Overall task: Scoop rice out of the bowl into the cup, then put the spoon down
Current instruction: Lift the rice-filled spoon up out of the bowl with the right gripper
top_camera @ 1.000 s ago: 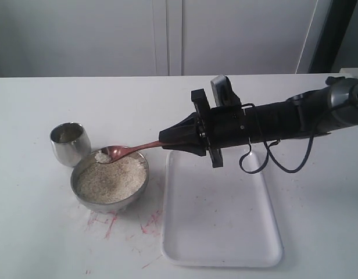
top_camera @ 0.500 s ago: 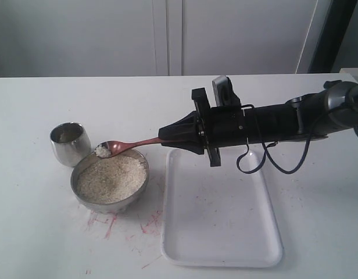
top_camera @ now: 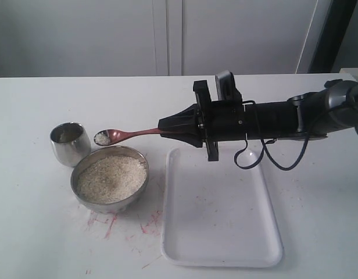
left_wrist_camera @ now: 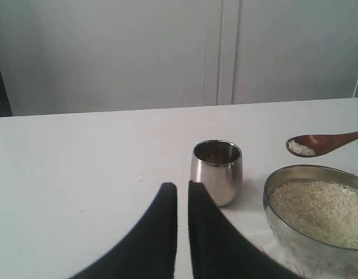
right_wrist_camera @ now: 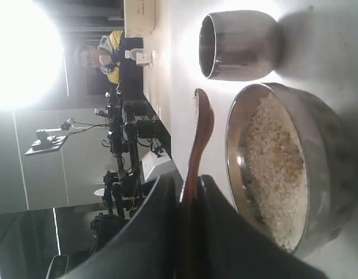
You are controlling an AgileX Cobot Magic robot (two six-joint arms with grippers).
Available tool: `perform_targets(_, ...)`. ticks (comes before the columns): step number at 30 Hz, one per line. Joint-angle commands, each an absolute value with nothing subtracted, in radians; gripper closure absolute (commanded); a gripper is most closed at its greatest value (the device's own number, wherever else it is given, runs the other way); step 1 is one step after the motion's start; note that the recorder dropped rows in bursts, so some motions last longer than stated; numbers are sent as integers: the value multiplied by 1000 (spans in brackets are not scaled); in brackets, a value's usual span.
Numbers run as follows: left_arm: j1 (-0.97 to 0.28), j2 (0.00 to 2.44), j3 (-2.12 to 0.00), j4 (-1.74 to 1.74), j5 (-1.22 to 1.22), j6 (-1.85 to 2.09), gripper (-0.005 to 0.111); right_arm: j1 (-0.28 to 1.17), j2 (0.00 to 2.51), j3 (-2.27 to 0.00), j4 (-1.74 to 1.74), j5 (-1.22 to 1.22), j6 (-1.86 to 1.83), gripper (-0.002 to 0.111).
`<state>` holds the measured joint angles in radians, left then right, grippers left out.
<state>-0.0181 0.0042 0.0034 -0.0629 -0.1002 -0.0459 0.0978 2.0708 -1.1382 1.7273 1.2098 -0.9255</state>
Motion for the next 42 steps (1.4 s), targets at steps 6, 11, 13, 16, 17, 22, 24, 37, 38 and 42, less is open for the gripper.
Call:
perform_targets(6,-23,0,0,-67,-105,-47,92,144,2052,-1230,1744,1221,-920,108)
perform_targets(11,-23,0,0,-67,-105,-47,92,150,2052,-1269,1744,1221,-891,108)
perform_targets(13,-23,0,0,-67,-105,-47,92,150,2052,-1285,1744,1221,-886,108)
perform_targets(16,-23,0,0,-67,-105,-47,92,150,2052,-1302,1744,1221,-876,108)
perform_targets(17,-23,0,0,-67,-105,-47,92,150,2052,-1304,1744,1221,-876,108)
perform_targets(22,-23,0,0,-67,-105,-47,92,165,2052,-1305,1744,1221,-867,108)
perform_targets(24,-23,0,0,-67,-105,-47,92,174,2052,-1305,1744,1210,-867,108)
perform_targets(37,-23,0,0,-67,-105,-47,92,189,2069,-1351,1744,1130,-853,108)
perform_targets(38,-23,0,0,-67,-105,-47,92,191,2075,-1363,1744,1130,-845,108)
perform_targets(42,-23,0,0,-67,-105,-47,92,206,2103,-1407,1744,1123,-826,108)
